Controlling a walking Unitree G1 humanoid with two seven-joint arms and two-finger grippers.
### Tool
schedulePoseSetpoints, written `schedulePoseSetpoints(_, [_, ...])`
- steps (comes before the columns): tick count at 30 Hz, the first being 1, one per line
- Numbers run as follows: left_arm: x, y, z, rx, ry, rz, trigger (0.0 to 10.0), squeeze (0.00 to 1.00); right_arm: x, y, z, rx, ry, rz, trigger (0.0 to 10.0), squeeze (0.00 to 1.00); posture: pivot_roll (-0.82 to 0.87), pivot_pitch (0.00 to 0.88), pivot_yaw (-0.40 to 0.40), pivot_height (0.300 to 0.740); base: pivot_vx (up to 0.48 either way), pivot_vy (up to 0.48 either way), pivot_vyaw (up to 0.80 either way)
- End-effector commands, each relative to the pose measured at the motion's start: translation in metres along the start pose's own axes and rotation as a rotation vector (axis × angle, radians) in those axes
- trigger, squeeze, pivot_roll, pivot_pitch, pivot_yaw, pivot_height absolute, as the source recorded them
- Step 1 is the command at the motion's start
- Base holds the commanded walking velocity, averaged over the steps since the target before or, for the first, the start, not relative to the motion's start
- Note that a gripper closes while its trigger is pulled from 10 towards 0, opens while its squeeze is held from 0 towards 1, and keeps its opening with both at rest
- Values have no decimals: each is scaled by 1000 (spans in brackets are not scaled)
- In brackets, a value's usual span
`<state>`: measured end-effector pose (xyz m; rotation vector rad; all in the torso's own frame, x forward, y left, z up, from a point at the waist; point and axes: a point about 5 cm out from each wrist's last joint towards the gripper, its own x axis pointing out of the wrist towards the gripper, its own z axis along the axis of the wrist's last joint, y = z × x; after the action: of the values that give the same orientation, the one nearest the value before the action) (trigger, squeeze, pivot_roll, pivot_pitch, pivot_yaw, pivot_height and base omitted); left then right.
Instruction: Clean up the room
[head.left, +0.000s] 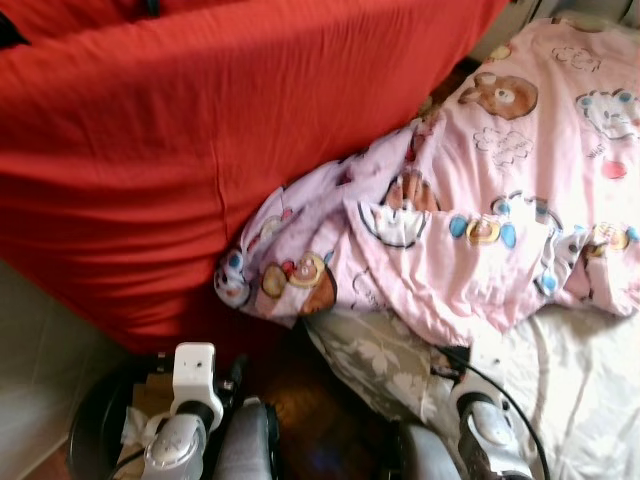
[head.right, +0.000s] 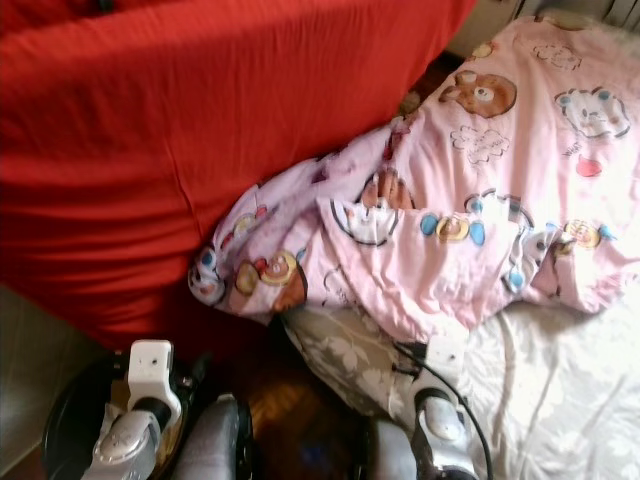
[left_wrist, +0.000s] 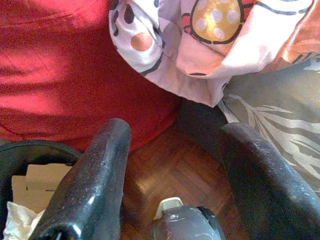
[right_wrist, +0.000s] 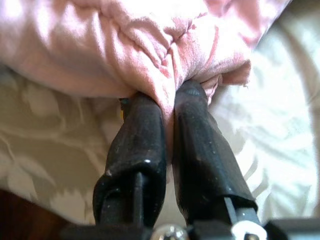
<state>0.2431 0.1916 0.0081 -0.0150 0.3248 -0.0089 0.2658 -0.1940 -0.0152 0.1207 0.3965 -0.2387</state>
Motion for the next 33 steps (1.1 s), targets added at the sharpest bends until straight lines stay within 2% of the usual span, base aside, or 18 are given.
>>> schedulePoseSetpoints(1, [-2,5,-9,19,30,17,10000,0,-4,-1,-3,-5,-21,11,4275,0,-3,39,1,642,0,0,0])
schedulePoseSetpoints(2, [0,6,-11,12,35,24,10000,0,-4,0,-1,-7,-41,24,10000,0,-7,28,0,642,0,0,0])
schedulePoseSetpoints(4, [5,6,-13,-6,38,39,10000,0,-4,1,4,-26,-69,35,10000,0,-12,21,-4,642,0,0,0])
schedulePoseSetpoints(8, [11,3,-12,-22,29,42,10000,0,-3,1,10,-1,-108,46,10000,0,-19,3,-16,642,0,0,0])
schedulePoseSetpoints(10, [14,0,-12,-35,25,44,10000,0,-3,2,9,-9,-100,53,10000,0,-14,0,-25,662,0,0,0])
schedulePoseSetpoints(18, [14,-2,-19,-38,40,43,10000,0,-5,3,2,-18,-75,56,10000,0,-12,0,-33,687,0,0,0])
schedulePoseSetpoints(22, [10,3,-32,-53,94,68,10000,0,-10,-4,-8,-29,-49,46,10000,0,-18,0,-29,717,0,0,0])
schedulePoseSetpoints(26, [7,5,-40,-78,143,85,10000,0,-11,-4,-8,-29,-50,45,10000,0,-19,0,-29,737,0,0,0])
schedulePoseSetpoints(33, [-1,9,-59,-67,240,113,10000,0,-11,0,-9,-35,-42,50,10000,0,-12,0,-29,740,0,0,0])
